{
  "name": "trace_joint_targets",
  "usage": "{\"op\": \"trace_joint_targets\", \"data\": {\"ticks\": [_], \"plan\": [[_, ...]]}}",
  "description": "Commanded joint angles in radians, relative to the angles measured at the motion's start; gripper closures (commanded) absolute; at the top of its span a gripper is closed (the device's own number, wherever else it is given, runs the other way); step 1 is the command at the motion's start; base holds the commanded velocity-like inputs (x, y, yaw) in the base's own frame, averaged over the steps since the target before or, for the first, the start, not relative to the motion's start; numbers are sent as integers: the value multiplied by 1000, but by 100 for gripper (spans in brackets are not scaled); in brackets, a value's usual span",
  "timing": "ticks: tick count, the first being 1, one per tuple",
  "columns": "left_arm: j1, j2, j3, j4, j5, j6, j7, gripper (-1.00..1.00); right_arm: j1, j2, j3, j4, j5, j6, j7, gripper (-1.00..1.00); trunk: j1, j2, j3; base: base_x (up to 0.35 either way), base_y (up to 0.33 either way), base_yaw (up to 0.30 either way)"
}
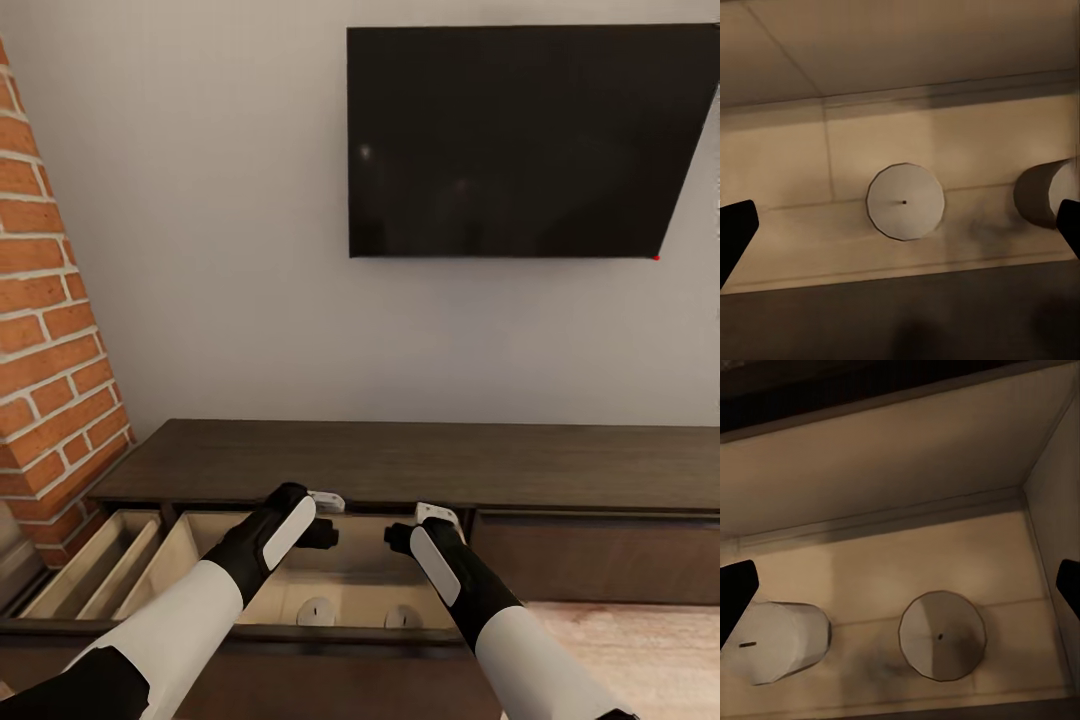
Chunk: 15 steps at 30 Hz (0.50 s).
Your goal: Place each of the two pumpkins and all three candles from the living room inside a cabinet in the living room (use any cabinet), then make sure every cabinet is closed, and position the cauldron so it is next to a table in the living room.
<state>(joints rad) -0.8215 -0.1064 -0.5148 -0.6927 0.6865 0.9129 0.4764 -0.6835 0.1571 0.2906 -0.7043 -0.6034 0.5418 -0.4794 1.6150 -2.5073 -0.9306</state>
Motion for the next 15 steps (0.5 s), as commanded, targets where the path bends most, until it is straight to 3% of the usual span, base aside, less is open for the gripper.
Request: {"op": "trace_joint_targets", "data": {"ticks": [1,8,15], "plan": [[-1,1,-3,-1,10,1,10,-100,-1,-1,4,-1,-10,1,-10,-100,-1,0,3,-5,0,0],[-1,1,-4,-2,10,1,10,-100,-1,0,5,-1,-10,1,-10,-100,-4,2,30,-87,0,17],[-1,1,-4,-3,9,1,11,-100,-1,1,5,-1,-10,1,-10,-100,-7,3,57,-234,34,217]]}}
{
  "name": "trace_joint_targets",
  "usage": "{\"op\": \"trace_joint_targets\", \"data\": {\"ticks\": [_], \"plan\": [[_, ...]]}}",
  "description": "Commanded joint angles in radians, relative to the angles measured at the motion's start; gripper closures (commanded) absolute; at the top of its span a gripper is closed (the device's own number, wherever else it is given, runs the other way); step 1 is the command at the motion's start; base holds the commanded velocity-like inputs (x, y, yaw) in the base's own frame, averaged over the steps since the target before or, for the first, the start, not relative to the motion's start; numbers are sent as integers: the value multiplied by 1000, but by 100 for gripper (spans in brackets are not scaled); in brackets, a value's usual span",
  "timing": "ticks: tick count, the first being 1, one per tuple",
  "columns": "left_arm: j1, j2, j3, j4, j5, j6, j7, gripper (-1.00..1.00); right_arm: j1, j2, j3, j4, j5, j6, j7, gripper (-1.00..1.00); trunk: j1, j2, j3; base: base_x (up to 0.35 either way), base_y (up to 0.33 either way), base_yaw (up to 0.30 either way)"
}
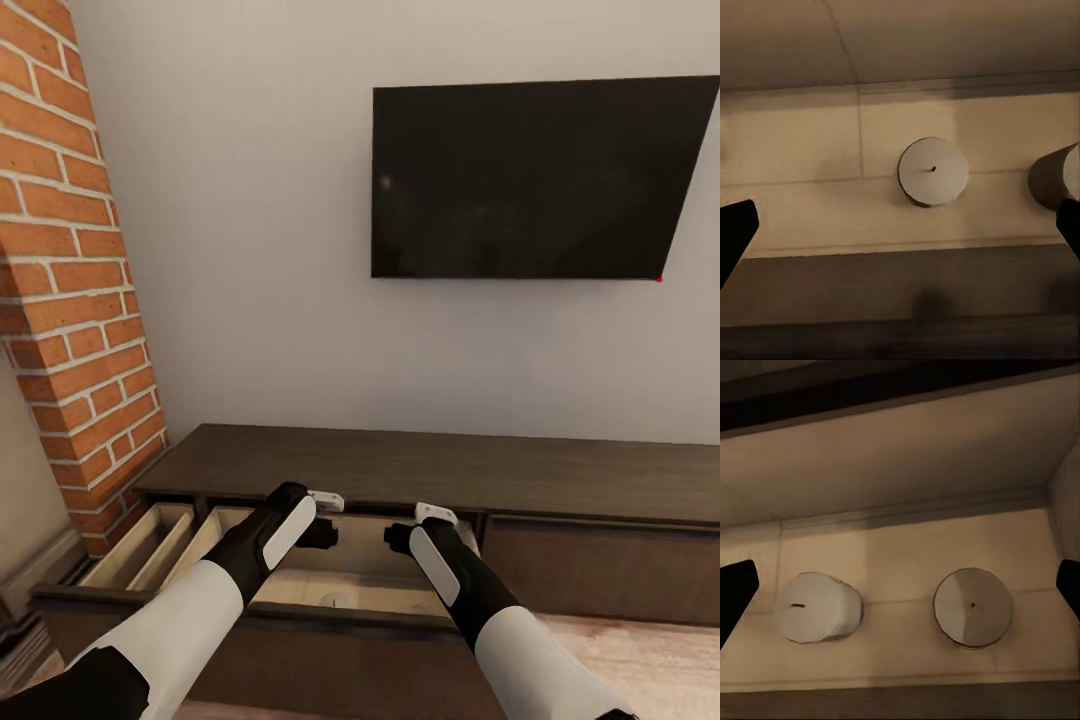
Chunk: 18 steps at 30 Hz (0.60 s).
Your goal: Place each of the two pumpkins and all three candles from the living room inside a cabinet in the living room (use any cabinet), then make sure every cabinet is closed, and position the cauldron so it is next to a table in the living room.
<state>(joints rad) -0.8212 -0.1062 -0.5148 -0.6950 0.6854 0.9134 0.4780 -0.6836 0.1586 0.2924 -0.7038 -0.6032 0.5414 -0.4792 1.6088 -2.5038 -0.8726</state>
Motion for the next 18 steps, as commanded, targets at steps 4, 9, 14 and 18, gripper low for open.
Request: {"op": "trace_joint_targets", "data": {"ticks": [4,9,14,18], "plan": [[-1,0,-3,-1,10,1,10,-100,-1,-1,4,-2,-10,2,-10,-100,-2,1,14,-293,78,276],[-1,0,-4,-6,8,1,10,-100,-1,-1,4,-2,-10,2,-10,-100,-5,2,34,-113,27,287],[-1,0,-4,-9,6,1,11,-100,-1,-1,4,-2,-10,2,-10,-100,-7,3,53,-19,5,289],[-1,0,-4,-9,5,1,11,-100,-1,-1,4,-2,-10,2,-10,-100,-9,4,69,-5,1,290]]}}
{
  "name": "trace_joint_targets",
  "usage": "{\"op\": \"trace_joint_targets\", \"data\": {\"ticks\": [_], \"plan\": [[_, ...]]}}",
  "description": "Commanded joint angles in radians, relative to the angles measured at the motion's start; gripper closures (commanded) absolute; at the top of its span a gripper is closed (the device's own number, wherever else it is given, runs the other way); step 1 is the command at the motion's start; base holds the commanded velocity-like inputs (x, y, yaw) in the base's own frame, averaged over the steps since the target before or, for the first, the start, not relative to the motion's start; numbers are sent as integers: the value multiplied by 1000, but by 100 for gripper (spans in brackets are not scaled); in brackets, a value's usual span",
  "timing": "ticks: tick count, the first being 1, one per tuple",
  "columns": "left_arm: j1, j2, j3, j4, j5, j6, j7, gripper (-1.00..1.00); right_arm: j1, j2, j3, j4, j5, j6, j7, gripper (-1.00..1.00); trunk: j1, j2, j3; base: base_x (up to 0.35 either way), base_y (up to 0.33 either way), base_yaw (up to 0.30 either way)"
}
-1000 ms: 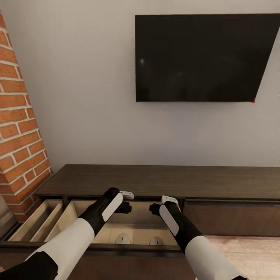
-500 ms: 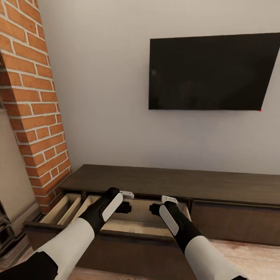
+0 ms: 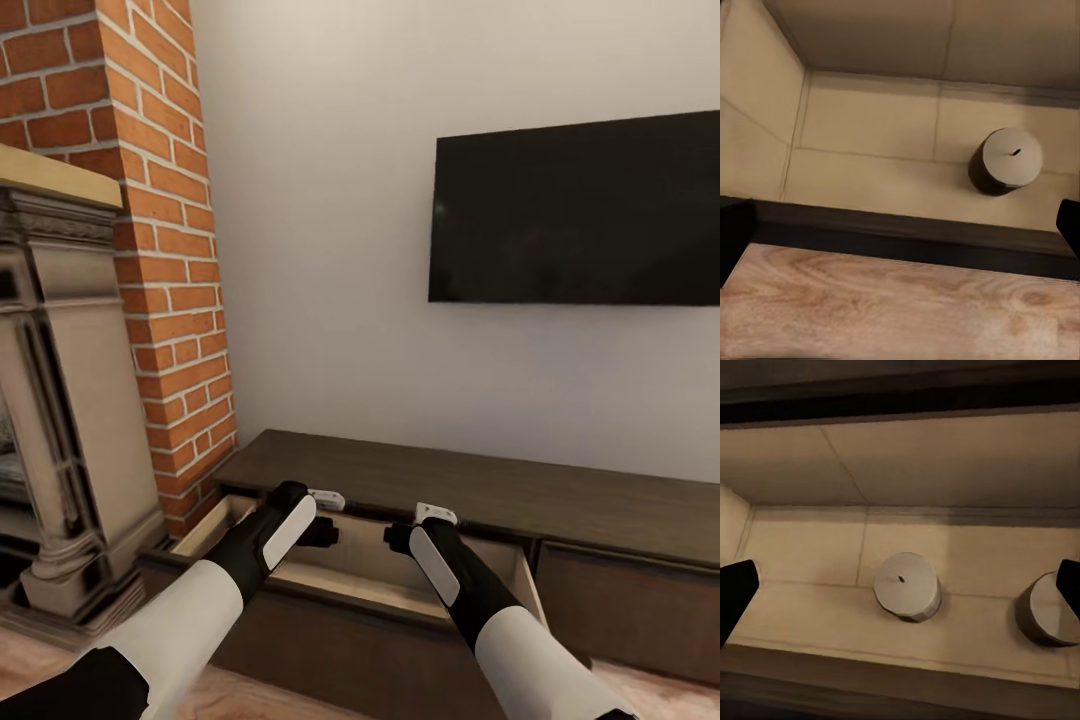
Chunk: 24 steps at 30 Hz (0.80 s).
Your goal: Place each of the two pumpkins and all three candles from the living room inside a cabinet in the living room (use any cabinet), then make sure every cabinet is closed, and position the cauldron so it is next to a table in the living room.
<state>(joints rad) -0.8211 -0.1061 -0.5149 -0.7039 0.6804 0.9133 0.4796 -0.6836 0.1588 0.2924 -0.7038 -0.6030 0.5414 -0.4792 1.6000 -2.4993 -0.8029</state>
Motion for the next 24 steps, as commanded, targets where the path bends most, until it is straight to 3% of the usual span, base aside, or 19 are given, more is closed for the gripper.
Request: {"op": "trace_joint_targets", "data": {"ticks": [1,24], "plan": [[-1,0,-4,0,10,1,10,-100,-1,-1,4,-2,-11,2,-10,-100,-4,7,2,-2,1,290],[-1,0,-3,-2,11,0,14,-100,-1,0,5,-2,-11,2,-10,-100,-92,168,74,-35,0,290]]}}
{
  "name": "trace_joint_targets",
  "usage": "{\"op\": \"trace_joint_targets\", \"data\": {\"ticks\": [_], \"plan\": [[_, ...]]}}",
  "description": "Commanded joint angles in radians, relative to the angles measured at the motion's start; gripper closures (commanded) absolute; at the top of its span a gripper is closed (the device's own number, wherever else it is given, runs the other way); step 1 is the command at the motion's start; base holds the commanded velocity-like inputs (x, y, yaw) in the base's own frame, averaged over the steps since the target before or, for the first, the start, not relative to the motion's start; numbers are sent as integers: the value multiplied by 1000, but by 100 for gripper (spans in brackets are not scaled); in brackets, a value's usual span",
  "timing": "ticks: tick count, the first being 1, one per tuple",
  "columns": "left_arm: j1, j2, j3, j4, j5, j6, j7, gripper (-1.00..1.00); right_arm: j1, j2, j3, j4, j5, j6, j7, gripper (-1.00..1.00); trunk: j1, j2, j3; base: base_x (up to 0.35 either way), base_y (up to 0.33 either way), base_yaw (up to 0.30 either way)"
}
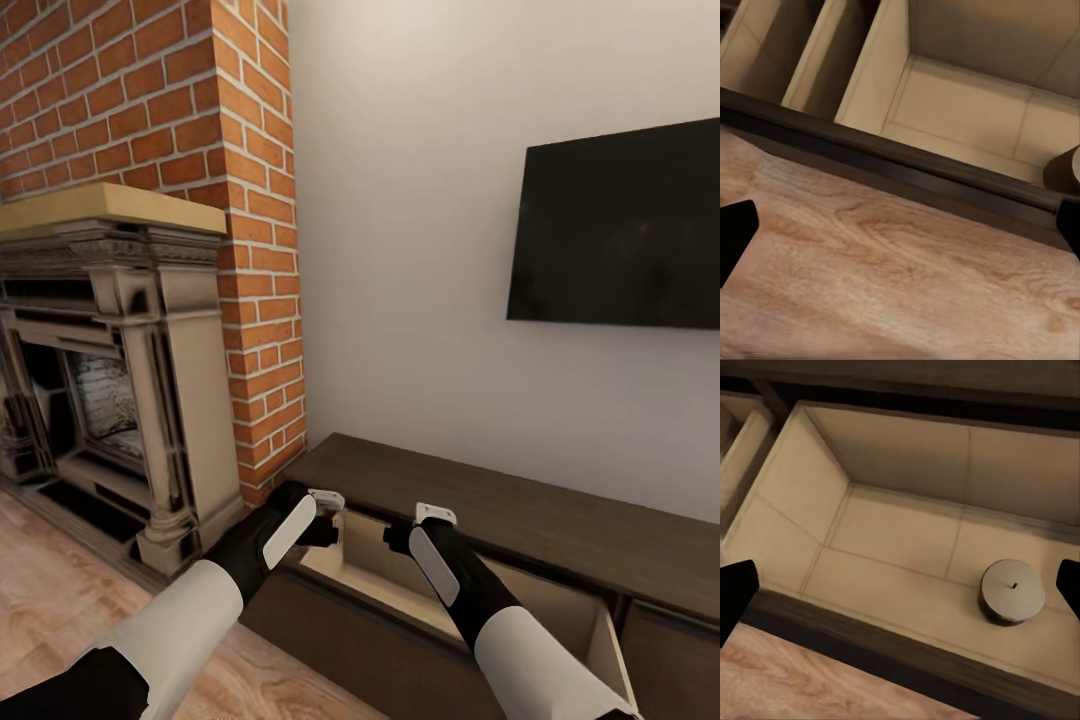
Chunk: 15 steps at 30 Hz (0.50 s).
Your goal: Place each of the two pumpkins and all three candles from the living room inside a cabinet in the living room (use any cabinet), then make sure every cabinet is closed, and position the cauldron so it is next to a table in the living room.
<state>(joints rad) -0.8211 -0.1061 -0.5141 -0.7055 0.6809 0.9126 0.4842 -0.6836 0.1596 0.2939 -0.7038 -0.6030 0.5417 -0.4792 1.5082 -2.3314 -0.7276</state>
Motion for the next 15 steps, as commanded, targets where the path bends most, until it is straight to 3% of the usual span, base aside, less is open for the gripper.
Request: {"op": "trace_joint_targets", "data": {"ticks": [1,11,15], "plan": [[-1,0,-4,0,10,1,10,-100,-1,-1,4,-2,-11,2,-10,-100,-4,7,2,-3,0,290],[1,2,-3,-5,9,-7,13,-100,-1,-1,9,-2,-11,2,-10,-100,-42,77,33,-1,0,290],[6,5,0,-68,8,-9,81,-100,-1,0,10,-2,-11,2,-10,-100,-58,105,46,0,0,290]]}}
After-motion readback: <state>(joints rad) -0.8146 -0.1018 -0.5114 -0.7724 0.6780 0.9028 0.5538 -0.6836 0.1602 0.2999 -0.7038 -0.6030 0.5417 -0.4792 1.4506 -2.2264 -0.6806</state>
